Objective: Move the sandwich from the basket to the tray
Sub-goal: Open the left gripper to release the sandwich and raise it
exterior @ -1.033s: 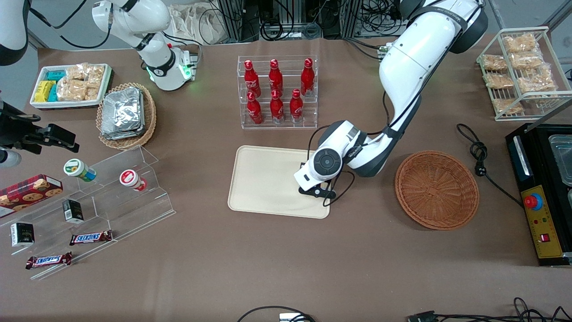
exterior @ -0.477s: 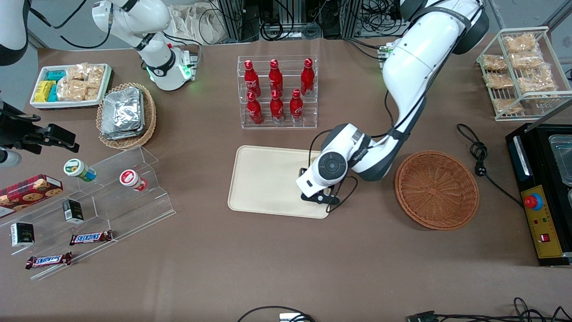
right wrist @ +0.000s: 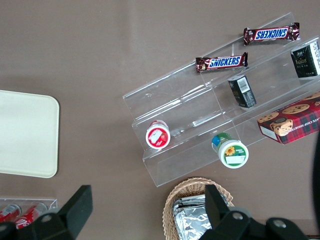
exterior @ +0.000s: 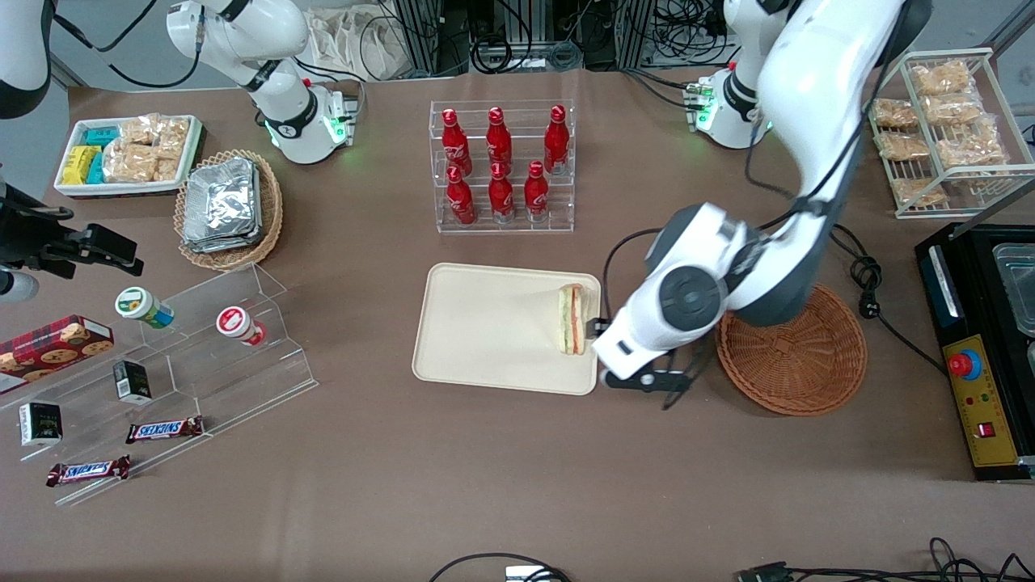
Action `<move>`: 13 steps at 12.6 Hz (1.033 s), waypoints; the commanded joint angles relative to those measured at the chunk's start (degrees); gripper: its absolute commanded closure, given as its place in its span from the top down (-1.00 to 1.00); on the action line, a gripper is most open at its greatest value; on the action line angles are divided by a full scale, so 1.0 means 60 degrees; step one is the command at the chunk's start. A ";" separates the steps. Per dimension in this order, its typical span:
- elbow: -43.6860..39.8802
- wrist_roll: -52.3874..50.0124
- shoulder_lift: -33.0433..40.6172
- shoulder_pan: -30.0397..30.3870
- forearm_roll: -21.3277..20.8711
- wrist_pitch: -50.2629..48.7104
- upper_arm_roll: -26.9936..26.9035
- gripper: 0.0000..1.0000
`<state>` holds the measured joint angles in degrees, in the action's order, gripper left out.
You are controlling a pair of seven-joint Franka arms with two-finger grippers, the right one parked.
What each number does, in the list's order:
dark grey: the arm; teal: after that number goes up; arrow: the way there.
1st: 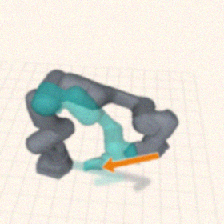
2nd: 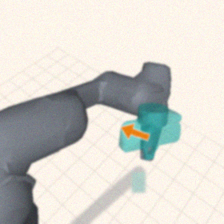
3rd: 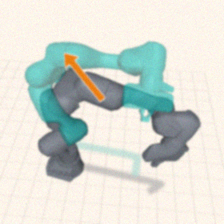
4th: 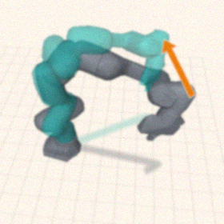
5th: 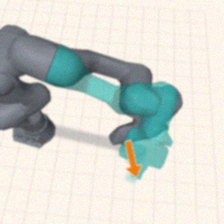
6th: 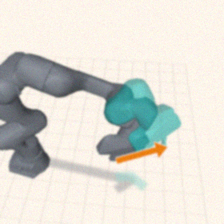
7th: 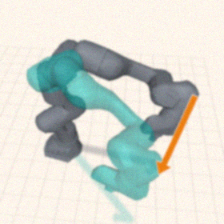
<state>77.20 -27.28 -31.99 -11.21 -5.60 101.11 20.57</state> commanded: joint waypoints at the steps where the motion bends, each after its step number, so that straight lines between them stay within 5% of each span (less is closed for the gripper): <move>1: 0.0274 0.0182 0.1358 0.0518 -0.0150 -0.0999 -0.0001 1.00; 7: 0.0376 0.1381 0.3279 0.2100 -0.0150 -0.2977 0.0013 1.00; 13: 0.1517 0.2379 0.4086 0.3055 -0.0062 -0.3185 0.0028 1.00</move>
<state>82.10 -14.13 -10.58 5.90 -5.95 81.59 20.13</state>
